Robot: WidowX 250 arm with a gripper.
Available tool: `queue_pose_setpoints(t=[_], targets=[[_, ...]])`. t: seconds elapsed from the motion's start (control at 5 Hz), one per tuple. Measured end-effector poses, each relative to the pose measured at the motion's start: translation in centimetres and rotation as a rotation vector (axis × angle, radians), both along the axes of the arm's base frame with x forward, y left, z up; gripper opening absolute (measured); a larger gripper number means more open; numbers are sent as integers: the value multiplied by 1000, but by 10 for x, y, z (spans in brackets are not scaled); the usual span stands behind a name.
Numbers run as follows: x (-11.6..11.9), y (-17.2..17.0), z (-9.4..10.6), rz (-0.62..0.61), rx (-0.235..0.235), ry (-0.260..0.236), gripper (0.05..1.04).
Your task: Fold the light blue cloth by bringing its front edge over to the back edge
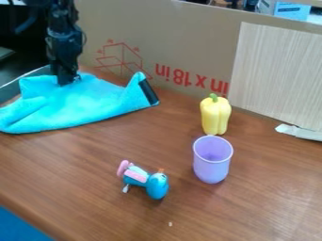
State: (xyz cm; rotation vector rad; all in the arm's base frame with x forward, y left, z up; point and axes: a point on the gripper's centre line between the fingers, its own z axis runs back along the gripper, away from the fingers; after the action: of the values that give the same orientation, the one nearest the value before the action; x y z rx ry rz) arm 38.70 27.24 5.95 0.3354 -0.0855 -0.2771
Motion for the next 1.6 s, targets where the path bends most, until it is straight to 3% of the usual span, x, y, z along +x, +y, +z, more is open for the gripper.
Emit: queue_pose_setpoints(t=[0.2, 0.4, 0.8, 1.2, 1.6], targets=[[0, -3, -2, -4, -23, -2, 817], [-1, -5, -3, 0, -55, -3, 1004], [-25, -28, 36, 47, -122, -53, 1000], [-79, -100, 74, 79, -133, -79, 1000], [-132, -163, 104, 355, -189, -96, 1000]])
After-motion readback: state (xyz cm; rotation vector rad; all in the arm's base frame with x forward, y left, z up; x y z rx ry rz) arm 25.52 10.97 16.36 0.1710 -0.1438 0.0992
